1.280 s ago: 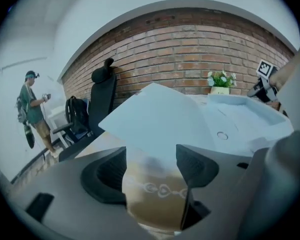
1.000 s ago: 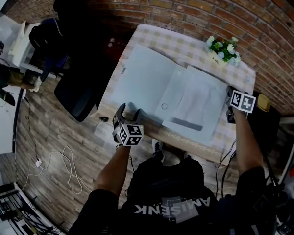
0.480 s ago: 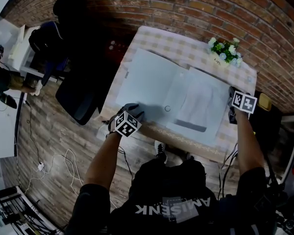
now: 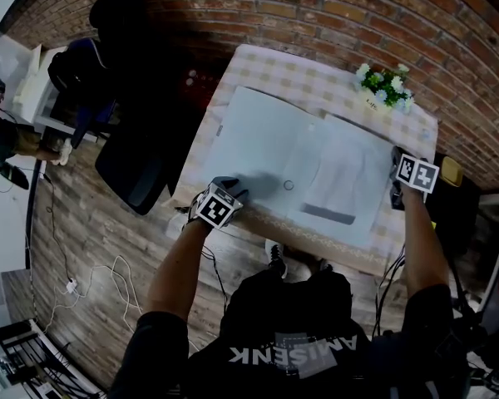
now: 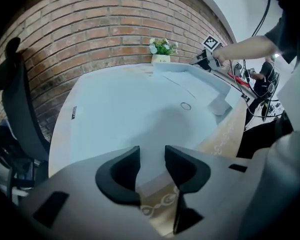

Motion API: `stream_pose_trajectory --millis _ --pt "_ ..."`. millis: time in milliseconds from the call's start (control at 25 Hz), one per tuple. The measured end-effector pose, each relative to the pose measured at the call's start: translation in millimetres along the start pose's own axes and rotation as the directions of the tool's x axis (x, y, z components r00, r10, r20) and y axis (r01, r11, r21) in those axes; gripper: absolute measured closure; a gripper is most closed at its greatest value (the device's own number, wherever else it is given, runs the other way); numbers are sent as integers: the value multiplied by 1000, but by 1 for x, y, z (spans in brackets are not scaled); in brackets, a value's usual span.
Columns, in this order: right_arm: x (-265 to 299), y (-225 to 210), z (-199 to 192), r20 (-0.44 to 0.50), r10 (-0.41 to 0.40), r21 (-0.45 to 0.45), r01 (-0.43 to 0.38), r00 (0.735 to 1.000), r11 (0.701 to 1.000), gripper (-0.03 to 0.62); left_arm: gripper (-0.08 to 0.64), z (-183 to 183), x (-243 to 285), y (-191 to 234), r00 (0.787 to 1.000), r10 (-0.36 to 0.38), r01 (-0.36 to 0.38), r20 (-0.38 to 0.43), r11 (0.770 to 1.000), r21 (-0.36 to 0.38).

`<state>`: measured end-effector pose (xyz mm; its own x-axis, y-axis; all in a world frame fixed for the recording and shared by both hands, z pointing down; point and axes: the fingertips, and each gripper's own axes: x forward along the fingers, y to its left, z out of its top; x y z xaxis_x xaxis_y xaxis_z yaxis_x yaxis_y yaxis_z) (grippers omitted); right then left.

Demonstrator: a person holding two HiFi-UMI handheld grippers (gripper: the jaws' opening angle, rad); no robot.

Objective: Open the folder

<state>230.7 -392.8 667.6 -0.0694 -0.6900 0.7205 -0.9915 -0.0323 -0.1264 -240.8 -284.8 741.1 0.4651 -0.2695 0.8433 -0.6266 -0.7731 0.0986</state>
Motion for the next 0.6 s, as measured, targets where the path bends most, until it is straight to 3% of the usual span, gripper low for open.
stream_pose_trajectory --millis 200,320,400,600 --pt "1 -1 0 14 -9 20 9 1000 1000 532 397 7 -1 -1 999 20 -22 -47 999 -35" --pt "1 -1 -1 27 -4 49 3 1000 999 532 399 0 3 -1 994 51 -46 -94 997 54" --pt "0 -1 -2 27 4 66 -5 1000 998 532 399 1 -1 -3 995 55 -49 -83 997 67" --pt "1 -3 0 34 21 93 -24 999 995 531 402 28 -30 -3 999 38 -33 28 988 -149"
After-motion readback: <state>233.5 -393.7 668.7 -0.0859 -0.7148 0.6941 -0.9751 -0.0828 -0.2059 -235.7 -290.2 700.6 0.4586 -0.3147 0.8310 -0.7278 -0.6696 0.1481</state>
